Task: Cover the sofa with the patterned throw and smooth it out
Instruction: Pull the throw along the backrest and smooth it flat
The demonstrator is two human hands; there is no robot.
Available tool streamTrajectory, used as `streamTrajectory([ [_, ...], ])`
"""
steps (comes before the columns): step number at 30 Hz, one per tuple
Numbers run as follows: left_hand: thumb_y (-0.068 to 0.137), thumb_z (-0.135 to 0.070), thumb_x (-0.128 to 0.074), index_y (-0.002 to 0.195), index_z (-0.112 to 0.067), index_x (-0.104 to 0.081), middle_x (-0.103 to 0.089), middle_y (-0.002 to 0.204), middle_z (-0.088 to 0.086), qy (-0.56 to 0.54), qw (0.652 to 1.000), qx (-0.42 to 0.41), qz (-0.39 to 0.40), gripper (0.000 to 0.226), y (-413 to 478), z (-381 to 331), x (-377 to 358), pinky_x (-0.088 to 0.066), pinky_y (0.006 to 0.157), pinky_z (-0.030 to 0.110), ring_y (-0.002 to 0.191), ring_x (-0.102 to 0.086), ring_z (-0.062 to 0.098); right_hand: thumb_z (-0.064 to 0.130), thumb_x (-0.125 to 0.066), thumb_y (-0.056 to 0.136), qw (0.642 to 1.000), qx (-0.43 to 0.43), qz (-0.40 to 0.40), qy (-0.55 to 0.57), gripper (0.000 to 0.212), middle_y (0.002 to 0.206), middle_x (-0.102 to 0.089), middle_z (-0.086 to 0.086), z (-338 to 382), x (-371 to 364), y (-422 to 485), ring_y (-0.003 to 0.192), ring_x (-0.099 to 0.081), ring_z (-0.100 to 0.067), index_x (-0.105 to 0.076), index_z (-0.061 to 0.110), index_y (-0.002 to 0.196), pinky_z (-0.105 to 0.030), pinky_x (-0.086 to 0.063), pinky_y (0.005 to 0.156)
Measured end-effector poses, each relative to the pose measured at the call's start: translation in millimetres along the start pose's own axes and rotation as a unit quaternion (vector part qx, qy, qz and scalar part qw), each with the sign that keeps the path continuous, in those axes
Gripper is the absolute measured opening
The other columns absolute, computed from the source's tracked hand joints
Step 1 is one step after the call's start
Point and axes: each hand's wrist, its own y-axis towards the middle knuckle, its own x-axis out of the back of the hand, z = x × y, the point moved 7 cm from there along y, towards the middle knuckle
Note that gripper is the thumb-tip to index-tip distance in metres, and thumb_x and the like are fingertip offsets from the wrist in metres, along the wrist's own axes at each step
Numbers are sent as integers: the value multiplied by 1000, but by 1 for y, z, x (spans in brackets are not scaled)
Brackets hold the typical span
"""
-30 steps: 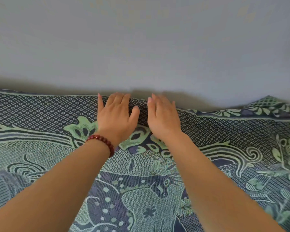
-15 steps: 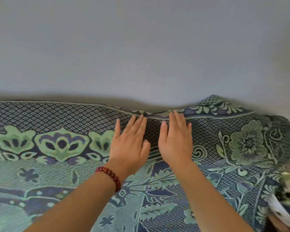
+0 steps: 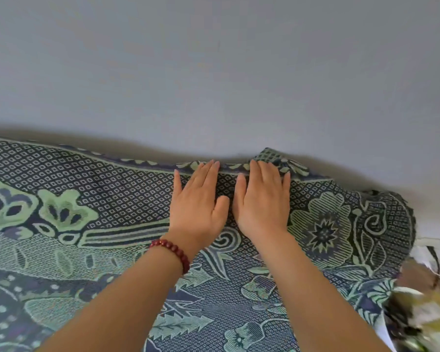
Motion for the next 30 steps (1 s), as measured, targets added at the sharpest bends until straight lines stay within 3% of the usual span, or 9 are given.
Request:
streamTrajectory([
  [4,71,-49,-1,140,-15,-40,-49,139,5,-25,1000,12,12,86,31,7,-1,-4,117,43,131,-38,17,40,-17,98,999,-24,25,-32,61,93,-70,-10,-14,1,35,95,-62,-29,-70,11,88,-46,-29,109],
  [8,73,-50,3,126,-15,-54,-60,126,4,-35,999,10,28,86,46,8,-3,-11,114,42,119,-50,20,40,-16,98,999,-27,34,-30,67,67,-66,-8,-18,0,45,71,-63,-27,-64,11,62,-44,-35,103],
  [11,77,-52,2,135,-15,-48,-52,137,4,-51,999,0,15,85,41,6,2,-7,115,41,129,-42,18,32,-24,98,999,-14,-38,25,56,72,-69,-6,-18,4,38,73,-64,-26,-67,10,70,-44,-33,107],
  [14,85,-44,-10,141,-13,-40,-46,143,6,-57,997,-50,-24,71,26,-11,8,-6,116,39,138,-33,18,25,-32,95,985,12,-117,123,40,98,-70,-6,-21,11,23,96,-63,-25,-69,9,94,-47,-36,106],
  [19,86,-29,-24,138,-9,-44,-47,142,5,-78,988,-126,-43,59,5,-60,-3,-6,116,42,138,-33,19,20,-36,93,967,11,-177,184,38,116,-63,-14,-40,24,-1,110,-56,-30,-62,1,111,-48,-43,98],
  [22,87,-32,-19,141,-10,-40,-42,146,3,-59,991,-116,-36,62,0,-77,-16,-2,116,38,140,-27,18,22,-33,94,970,-46,-169,168,41,123,-59,-16,-65,23,-15,116,-52,-32,-59,-1,115,-49,-42,99],
  [26,85,-41,-14,141,-13,-41,-42,146,2,-9,996,-78,-35,68,11,-85,-24,-1,115,35,140,-28,17,31,-26,94,986,-37,-112,120,51,129,-55,-16,-79,14,-14,125,-47,-31,-56,-1,121,-52,-33,107],
  [30,82,-44,-9,138,-13,-45,-49,140,3,66,996,-59,-27,74,31,-90,-28,-5,116,37,134,-37,18,41,-9,93,998,-35,-43,33,66,103,-66,-12,-94,14,16,104,-57,-30,-65,5,100,-44,-31,105],
])
